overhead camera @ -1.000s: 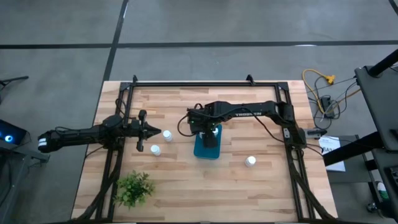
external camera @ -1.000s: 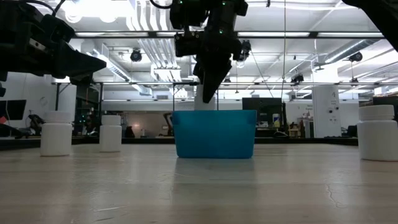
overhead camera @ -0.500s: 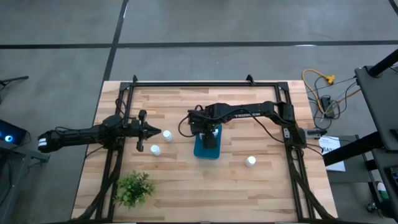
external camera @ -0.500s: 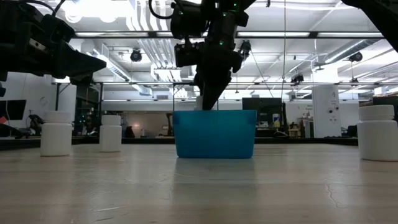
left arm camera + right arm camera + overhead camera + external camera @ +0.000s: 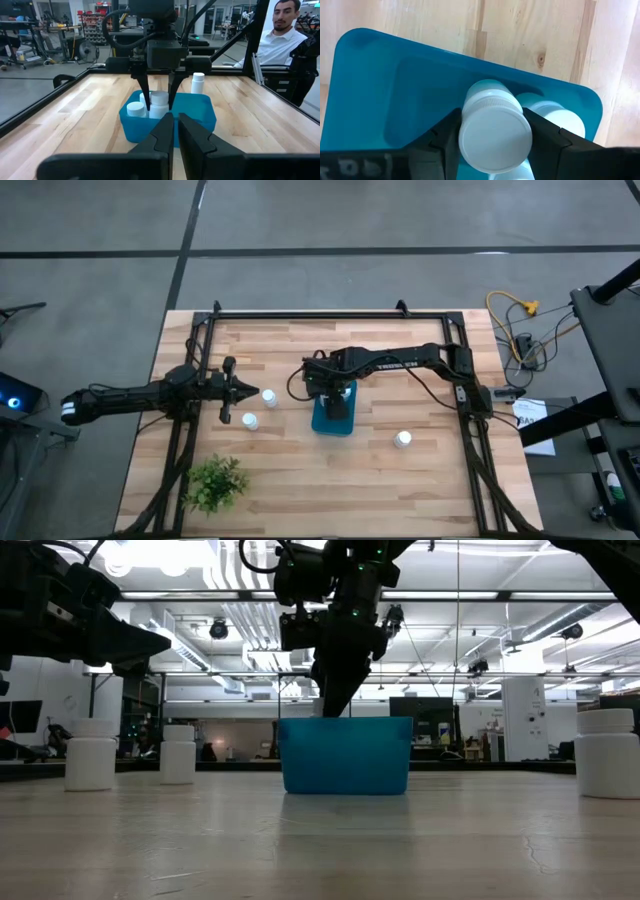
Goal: Pick and place pill bottles into a basket
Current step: Put the medicine bottle into the blue bin
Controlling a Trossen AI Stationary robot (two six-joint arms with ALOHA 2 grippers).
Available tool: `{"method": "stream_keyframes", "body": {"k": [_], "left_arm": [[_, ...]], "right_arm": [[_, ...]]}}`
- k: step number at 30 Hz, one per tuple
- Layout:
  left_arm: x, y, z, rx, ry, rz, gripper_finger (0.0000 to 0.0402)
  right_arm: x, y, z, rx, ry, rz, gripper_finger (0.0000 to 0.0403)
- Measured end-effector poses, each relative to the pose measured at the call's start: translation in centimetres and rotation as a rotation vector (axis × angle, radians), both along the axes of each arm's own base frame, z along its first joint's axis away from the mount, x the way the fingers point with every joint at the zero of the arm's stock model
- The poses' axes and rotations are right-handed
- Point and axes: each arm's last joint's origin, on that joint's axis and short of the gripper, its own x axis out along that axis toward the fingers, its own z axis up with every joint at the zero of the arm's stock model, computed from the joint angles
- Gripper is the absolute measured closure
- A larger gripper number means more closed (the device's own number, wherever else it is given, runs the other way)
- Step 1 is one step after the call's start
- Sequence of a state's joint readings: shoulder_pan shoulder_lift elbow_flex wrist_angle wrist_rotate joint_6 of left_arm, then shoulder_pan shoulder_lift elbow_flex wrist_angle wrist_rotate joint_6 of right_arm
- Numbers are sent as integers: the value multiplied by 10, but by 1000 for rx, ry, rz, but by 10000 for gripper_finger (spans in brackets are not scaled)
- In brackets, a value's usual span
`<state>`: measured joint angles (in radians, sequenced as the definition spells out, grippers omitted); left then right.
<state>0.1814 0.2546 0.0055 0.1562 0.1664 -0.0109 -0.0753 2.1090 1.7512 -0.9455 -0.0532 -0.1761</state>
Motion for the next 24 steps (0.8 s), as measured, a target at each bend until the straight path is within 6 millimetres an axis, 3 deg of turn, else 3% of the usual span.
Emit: {"method": "stream_keyframes", "body": {"k": [15,24], "left_arm": [[0,0,0,0,0,0,394],[0,0,0,0,0,0,394]], "right_arm": [[1,0,-2,0,-8,0,243],[-2,0,-13,3,17,-4,243]]}}
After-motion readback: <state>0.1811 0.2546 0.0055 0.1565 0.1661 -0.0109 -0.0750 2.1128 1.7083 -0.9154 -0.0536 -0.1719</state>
